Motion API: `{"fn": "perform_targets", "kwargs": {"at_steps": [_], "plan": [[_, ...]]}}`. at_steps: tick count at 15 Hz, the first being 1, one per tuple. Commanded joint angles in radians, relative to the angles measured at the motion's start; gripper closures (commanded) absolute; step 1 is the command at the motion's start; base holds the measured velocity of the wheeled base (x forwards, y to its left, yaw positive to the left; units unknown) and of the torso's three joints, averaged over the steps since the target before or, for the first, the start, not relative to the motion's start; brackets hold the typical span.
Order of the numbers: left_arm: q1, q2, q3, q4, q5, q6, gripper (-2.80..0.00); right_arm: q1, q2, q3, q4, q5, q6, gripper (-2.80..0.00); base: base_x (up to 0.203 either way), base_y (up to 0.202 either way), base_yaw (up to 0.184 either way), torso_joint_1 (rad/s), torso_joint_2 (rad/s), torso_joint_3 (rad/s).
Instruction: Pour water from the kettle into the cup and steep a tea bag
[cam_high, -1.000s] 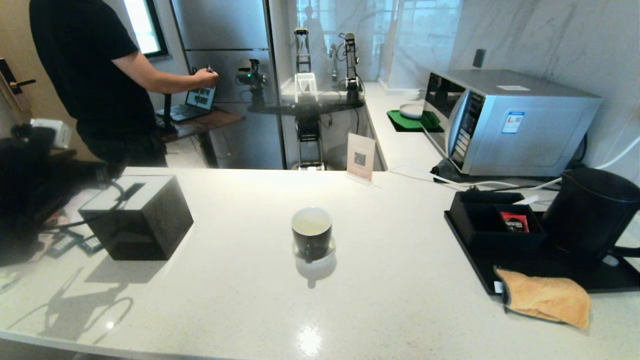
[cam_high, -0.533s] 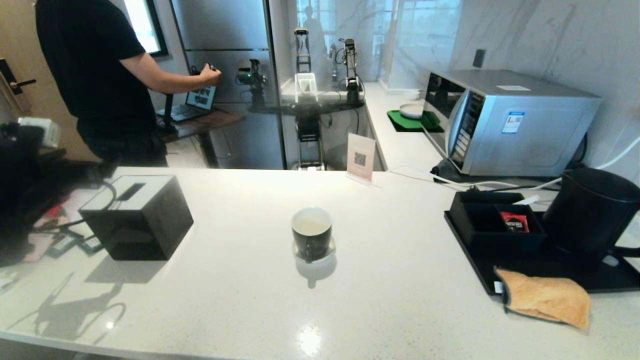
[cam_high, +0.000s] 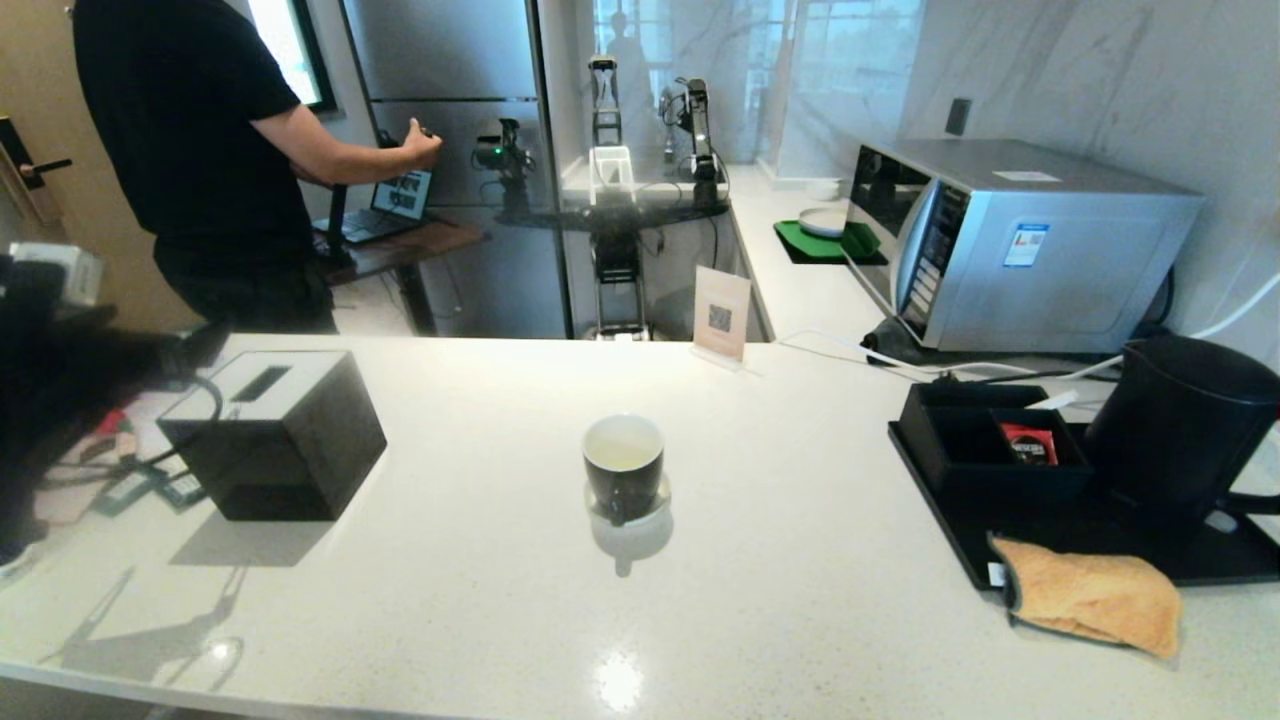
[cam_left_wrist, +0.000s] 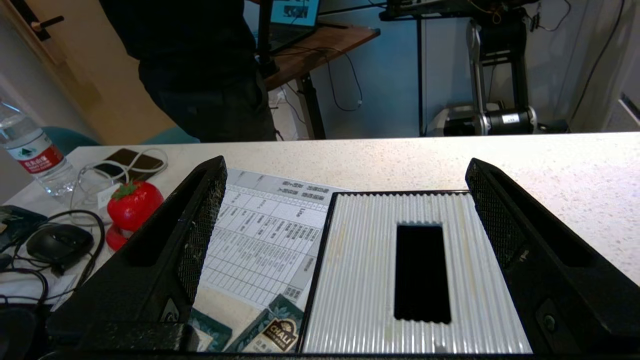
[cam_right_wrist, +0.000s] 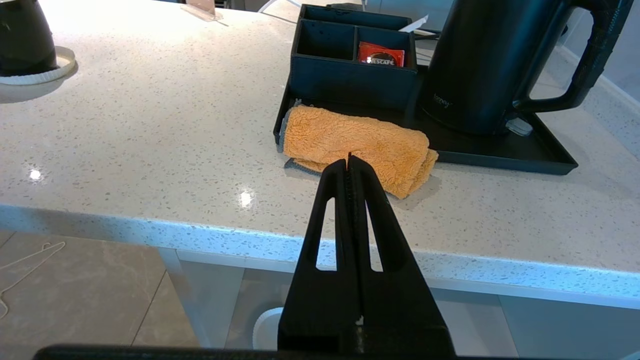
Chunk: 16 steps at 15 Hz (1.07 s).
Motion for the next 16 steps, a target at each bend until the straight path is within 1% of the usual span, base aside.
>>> {"fn": "perform_targets", "kwargs": {"at_steps": [1, 5, 6, 8, 10, 11, 12, 16], "plan": [[0.0, -0.056, 0.044, -0.018, 0.002, 0.001, -2.8, 0.0, 0.0, 0.0, -0.001, 0.001, 0.0, 0.0, 0.0, 0.0, 0.0, 0.0, 0.0, 0.0], [-0.006, -0.11, 0.069, -0.017, 0.012, 0.002, -2.8, 0.0, 0.0, 0.0, -0.001, 0.001, 0.0, 0.0, 0.0, 0.0, 0.0, 0.0, 0.0, 0.0], [-0.013, -0.124, 0.07, -0.013, 0.023, 0.0, -2.8, 0.0, 0.0, 0.0, -0.001, 0.001, 0.0, 0.0, 0.0, 0.0, 0.0, 0.0, 0.0, 0.0], [-0.042, -0.147, 0.065, -0.013, 0.076, -0.016, -2.8, 0.0, 0.0, 0.0, -0.001, 0.001, 0.0, 0.0, 0.0, 0.0, 0.0, 0.0, 0.0, 0.0], [-0.089, -0.174, 0.06, -0.014, 0.162, -0.02, -2.8, 0.0, 0.001, 0.0, -0.001, 0.001, 0.0, 0.0, 0.0, 0.0, 0.0, 0.0, 0.0, 0.0], [-0.106, -0.188, 0.06, -0.015, 0.184, -0.026, -2.8, 0.0, 0.0, 0.0, -0.001, 0.001, 0.0, 0.0, 0.0, 0.0, 0.0, 0.0, 0.0, 0.0], [-0.117, -0.202, 0.06, -0.014, 0.191, -0.032, 0.0, 0.0, 0.0, 0.0, -0.001, 0.001, 0.0, 0.0, 0.0, 0.0, 0.0, 0.0, 0.0, 0.0], [-0.135, -0.263, 0.082, -0.01, 0.191, -0.033, 0.0, 0.0, 0.0, 0.0, -0.001, 0.001, 0.0, 0.0, 0.0, 0.0, 0.0, 0.0, 0.0, 0.0]]}}
